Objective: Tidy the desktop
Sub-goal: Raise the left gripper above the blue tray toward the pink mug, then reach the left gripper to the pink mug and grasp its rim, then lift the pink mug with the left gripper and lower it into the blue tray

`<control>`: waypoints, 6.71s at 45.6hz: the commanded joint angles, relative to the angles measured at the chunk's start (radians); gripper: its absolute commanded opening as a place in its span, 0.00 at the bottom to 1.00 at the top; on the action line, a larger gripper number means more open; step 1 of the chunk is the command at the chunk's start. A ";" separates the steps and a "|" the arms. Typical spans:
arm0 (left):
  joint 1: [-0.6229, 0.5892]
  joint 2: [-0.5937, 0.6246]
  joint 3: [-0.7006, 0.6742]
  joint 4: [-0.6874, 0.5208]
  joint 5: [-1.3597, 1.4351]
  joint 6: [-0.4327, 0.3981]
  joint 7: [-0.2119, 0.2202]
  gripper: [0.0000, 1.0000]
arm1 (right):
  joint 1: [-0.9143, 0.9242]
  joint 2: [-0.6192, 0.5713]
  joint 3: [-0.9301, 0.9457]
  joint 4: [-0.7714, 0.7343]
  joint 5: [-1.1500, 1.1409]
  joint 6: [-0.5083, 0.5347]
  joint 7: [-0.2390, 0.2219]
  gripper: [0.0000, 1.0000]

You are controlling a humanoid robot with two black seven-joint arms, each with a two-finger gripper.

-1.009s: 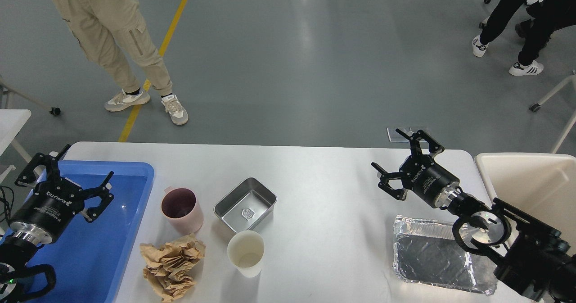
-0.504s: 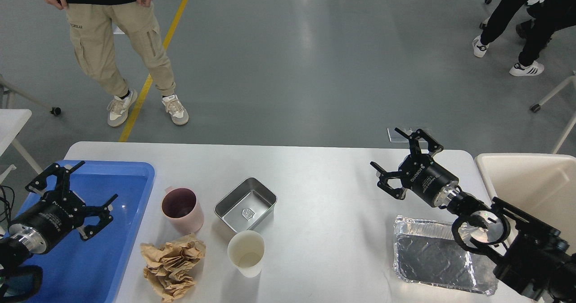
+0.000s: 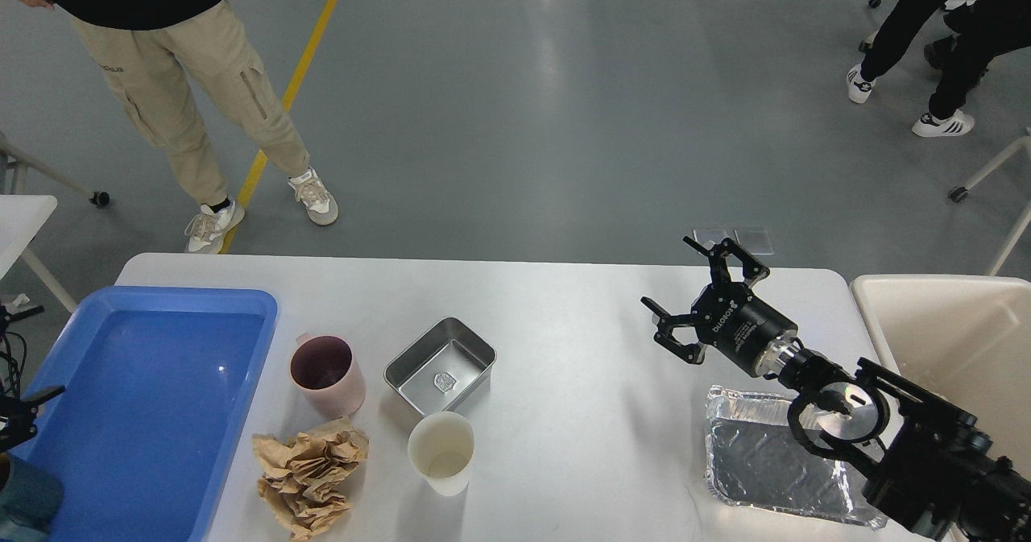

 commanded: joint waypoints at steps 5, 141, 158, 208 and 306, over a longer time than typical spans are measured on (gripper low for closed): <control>0.048 0.223 -0.012 -0.011 0.027 -0.017 -0.009 0.97 | -0.016 -0.003 0.002 0.006 0.000 0.000 0.001 1.00; -0.962 -0.250 1.029 0.190 1.408 -0.361 -0.345 0.94 | -0.145 -0.178 0.140 0.308 0.000 -0.003 0.005 1.00; -0.942 -0.358 1.061 0.272 1.469 -0.352 -0.342 0.94 | -0.151 -0.188 0.143 0.308 0.000 0.000 0.005 1.00; -0.939 -0.467 1.063 0.366 1.494 -0.338 -0.354 0.60 | -0.159 -0.190 0.147 0.305 -0.002 0.005 0.005 1.00; -0.923 -0.031 1.021 0.110 1.497 -0.353 -0.667 0.00 | -0.160 -0.159 0.158 0.270 -0.054 -0.001 0.005 1.00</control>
